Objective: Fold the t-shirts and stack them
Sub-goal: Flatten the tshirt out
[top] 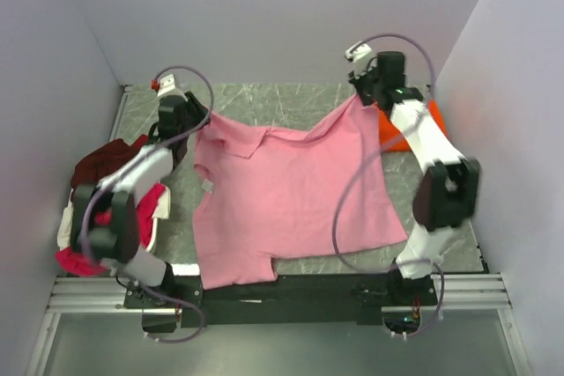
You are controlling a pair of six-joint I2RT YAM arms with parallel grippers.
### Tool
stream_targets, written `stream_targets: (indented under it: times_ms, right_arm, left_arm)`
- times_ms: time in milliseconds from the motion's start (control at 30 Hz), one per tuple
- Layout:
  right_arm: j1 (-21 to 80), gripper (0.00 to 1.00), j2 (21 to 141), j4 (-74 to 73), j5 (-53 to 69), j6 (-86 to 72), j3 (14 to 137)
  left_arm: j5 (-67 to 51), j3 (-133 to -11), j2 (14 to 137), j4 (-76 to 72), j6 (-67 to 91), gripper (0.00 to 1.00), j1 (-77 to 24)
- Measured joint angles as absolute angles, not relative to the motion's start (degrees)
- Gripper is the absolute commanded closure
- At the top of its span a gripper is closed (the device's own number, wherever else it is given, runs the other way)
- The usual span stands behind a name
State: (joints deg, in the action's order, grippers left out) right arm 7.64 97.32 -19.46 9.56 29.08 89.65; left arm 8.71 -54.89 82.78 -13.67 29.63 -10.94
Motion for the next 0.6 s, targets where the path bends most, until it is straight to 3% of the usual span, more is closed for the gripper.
stream_targets:
  times_ms: [33,67,200,333,467,600]
  right_arm:
    - [7.8,0.58,102.3,-19.7,9.5,28.4,91.9]
    - [8.1,0.49,108.0,-20.7,9.1,27.7,95.5]
    - [8.7,0.41,122.1,-22.4,7.9,25.0,106.5]
    - [8.7,0.40,119.5,-24.3,10.9,25.6,103.6]
    - [8.8,0.40,112.3,-32.6,23.0,32.9,101.7]
    - [9.8,0.40,103.9,-39.6,34.6,39.8,96.5]
  left_arm:
    - [7.7,-57.3,88.0,-12.2,31.2,0.18,-9.1]
    - [6.7,-61.0,93.8,-9.9,32.5,0.14,-7.6]
    - [3.8,-78.0,108.3,0.2,34.4,0.03,-5.0]
    - [0.5,-85.4,107.3,4.5,31.5,0.08,-5.2]
    - [-5.1,-86.7,101.7,6.1,27.6,0.25,-5.5]
    - [-8.9,-86.8,99.3,10.6,24.5,0.31,-6.2]
